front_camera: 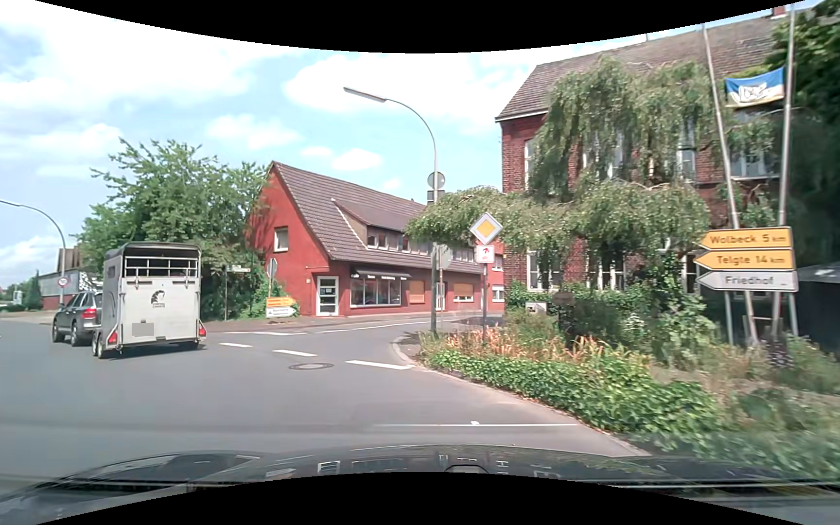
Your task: Follow the waypoints while adhering to traffic rules and regulations
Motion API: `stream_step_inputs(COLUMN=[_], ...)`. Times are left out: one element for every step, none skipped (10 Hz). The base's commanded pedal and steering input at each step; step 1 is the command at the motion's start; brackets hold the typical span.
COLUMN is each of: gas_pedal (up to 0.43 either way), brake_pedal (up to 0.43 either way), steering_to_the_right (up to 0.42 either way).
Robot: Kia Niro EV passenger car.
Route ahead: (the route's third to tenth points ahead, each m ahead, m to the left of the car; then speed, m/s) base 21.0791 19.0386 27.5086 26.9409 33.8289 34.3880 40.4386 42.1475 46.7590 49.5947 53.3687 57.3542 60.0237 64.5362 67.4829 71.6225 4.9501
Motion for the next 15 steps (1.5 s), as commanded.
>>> stream_step_inputs(gas_pedal=[0.138,0.138,0.138,0.138,0.138,0.138,0.138,0.138,0.138,0.138,0.138,0.138,0.138,0.138,0.138], brake_pedal=[0.0,0.0,0.0,0.0,0.0,0.0,0.0,0.0,0.0,0.0,0.0,0.0,0.0,0.0,0.0], steering_to_the_right=[-0.307,-0.311,-0.314,-0.316,-0.316,-0.316,-0.316,-0.316,-0.316,-0.316,-0.316,-0.316,-0.315,-0.314,-0.31])
